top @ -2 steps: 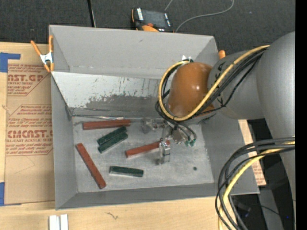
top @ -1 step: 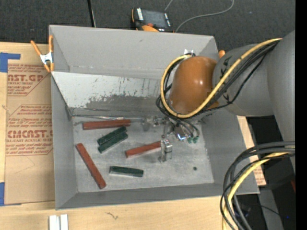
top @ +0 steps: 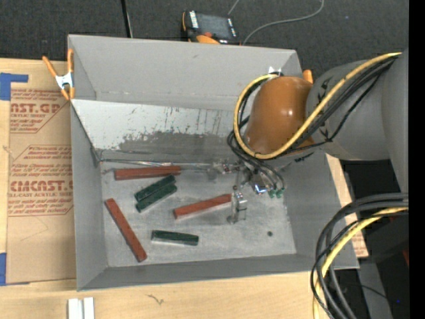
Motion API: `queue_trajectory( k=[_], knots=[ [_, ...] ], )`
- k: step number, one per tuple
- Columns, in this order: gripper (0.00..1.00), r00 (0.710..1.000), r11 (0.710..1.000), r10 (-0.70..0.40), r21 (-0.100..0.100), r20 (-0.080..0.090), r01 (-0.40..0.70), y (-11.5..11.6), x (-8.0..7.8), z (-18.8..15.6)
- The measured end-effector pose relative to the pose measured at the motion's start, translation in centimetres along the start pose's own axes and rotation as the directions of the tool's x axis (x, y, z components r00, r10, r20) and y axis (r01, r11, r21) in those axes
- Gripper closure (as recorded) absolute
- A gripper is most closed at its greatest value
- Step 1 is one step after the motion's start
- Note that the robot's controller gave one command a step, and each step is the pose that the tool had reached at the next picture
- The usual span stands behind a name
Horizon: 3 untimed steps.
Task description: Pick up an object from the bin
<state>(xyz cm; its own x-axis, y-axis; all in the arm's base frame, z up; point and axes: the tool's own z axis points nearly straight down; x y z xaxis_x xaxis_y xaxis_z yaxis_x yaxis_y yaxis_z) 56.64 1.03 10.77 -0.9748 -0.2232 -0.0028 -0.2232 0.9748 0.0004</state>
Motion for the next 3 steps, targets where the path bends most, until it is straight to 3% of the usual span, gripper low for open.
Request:
queue_trajectory(
  k=[1, 2, 3],
  knots=[
    [0.00, 0.997, 0.997, 0.072, -0.001, -0.005, -0.072, 1.04, 0.42, 3.97],
    [0.00, 0.997, 0.997, 0.071, -0.001, -0.002, -0.071, 1.13, 0.41, 4.00],
    [1.00, 0.997, 0.997, 0.072, -0.001, -0.001, -0.072, 1.11, 0.36, 3.87]
  ],
)
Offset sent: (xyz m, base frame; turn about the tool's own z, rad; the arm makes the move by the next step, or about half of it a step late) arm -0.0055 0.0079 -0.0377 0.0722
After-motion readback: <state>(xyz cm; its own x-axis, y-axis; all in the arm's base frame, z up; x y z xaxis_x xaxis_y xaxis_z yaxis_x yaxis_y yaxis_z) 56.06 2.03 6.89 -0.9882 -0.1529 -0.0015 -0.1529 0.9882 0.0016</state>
